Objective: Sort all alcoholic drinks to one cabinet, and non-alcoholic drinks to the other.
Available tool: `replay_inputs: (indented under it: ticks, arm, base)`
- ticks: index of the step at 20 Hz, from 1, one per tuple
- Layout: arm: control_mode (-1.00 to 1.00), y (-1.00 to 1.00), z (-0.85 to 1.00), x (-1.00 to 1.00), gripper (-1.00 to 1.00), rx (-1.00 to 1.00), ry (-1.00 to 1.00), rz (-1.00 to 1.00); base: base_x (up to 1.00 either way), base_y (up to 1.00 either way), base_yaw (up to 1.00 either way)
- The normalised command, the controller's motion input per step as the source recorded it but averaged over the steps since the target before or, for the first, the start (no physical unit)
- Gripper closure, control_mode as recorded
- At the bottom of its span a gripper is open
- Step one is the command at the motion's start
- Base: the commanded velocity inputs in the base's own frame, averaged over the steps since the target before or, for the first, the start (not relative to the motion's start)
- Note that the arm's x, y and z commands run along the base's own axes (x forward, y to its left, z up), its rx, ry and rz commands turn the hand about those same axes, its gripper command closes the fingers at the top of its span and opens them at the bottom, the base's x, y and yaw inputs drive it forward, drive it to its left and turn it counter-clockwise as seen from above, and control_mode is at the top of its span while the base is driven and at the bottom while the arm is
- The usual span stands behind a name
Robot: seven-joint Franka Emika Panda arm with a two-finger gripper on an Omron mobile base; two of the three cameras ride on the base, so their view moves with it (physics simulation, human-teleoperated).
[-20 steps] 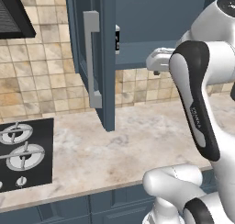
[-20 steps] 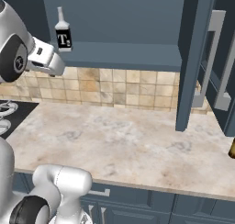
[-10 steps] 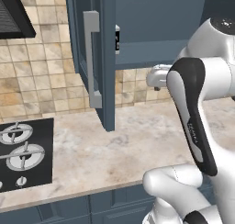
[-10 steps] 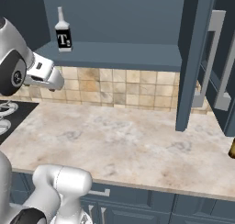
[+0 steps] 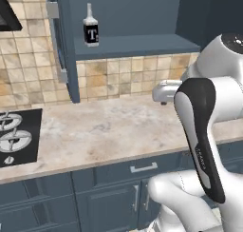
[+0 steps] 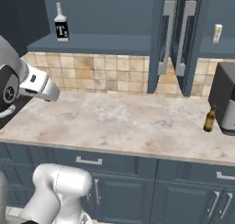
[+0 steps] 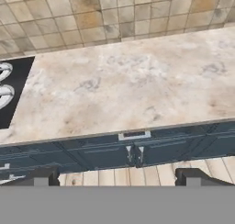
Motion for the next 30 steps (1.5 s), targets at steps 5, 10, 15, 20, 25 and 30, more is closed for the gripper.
replay_inputs:
  ticks: [5,10,15,20,25,30]
  arm:
    - [1.0,0.0,0.0,0.0,-1.0,0.0,0.0,0.0]
    - [1.0,0.0,0.0,0.0,-1.0,0.0,0.0,0.0]
    - [1.0,0.0,0.0,0.0,-1.0,0.0,0.0,0.0]
    - [1.0,0.0,0.0,0.0,-1.0,0.0,0.0,0.0]
    - [1.0,0.0,0.0,0.0,-1.0,0.0,0.0,0.0]
    - [1.0,0.0,0.0,0.0,-1.0,0.0,0.0,0.0]
  base:
    - [-0.87,-0.83,-0.1]
    - [-0.1,-0.99,-0.05]
    - [0.03,-1.0,-0.03]
    - [0.23,-0.92,0.0]
    - [0.45,-0.5,0.0]
    - [0.6,-0.41,0.0]
